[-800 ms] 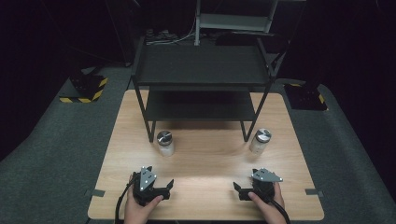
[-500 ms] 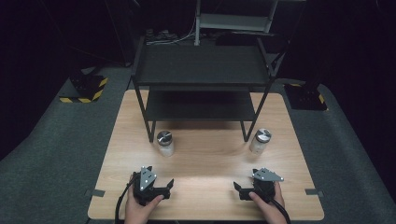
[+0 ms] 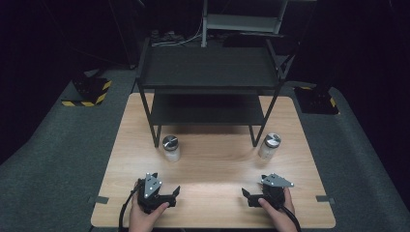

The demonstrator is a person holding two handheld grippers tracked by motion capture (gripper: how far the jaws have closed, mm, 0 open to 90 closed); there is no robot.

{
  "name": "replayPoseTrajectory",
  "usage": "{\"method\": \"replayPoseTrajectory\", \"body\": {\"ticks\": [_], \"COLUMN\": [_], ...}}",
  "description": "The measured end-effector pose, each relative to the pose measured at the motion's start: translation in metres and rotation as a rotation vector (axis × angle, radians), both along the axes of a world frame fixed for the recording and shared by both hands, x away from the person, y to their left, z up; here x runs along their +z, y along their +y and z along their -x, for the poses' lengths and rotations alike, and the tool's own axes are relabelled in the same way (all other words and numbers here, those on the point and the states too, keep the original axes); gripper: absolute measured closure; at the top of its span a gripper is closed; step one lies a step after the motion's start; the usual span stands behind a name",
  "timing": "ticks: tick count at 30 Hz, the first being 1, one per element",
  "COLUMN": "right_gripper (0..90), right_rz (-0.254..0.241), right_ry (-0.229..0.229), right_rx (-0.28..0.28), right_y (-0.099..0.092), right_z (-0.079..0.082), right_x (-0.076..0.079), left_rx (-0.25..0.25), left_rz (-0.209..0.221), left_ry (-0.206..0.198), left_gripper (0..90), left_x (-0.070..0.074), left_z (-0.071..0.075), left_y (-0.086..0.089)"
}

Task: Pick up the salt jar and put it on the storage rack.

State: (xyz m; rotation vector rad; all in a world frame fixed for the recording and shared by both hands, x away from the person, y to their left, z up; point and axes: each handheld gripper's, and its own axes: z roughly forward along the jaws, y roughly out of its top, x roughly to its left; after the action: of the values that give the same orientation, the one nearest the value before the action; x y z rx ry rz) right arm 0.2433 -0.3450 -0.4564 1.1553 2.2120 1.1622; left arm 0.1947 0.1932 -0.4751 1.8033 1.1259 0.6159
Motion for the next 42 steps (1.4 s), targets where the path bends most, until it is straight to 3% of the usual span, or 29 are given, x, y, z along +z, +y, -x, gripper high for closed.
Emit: {"method": "replayPoseTrajectory", "body": {"ticks": [8, 13, 25, 35, 42], "right_gripper": [1.0, 0.9, 0.9, 0.9, 0.9], "right_rz": [-0.003, -0.010, -0.014, -0.017, -0.026], "right_ry": [0.003, 0.005, 0.003, 0.007, 0.008], "right_rx": [0.005, -0.005, 0.004, 0.004, 0.000], "right_y": [-0.001, -0.001, -0.003, -0.003, -0.005], "right_z": [-0.001, 0.000, -0.001, -0.001, -0.001], "right_x": [0.000, 0.000, 0.000, 0.000, -0.001], "left_rx": [-0.014, -0.021, 0.028, 0.079, 0.111], "left_rz": [0.014, 0.016, 0.026, 0.013, 0.038], "left_ry": [-0.017, -0.053, -0.097, -0.102, -0.088], "left_gripper": [1.1, 1.1, 1.0, 0.9, 1.4], "left_x": [-0.002, 0.003, 0.011, 0.008, 0.000], "left_z": [0.002, 0.004, 0.000, -0.024, -0.044], "left_y": [0.002, 0.002, 0.000, -0.006, -0.008]}}
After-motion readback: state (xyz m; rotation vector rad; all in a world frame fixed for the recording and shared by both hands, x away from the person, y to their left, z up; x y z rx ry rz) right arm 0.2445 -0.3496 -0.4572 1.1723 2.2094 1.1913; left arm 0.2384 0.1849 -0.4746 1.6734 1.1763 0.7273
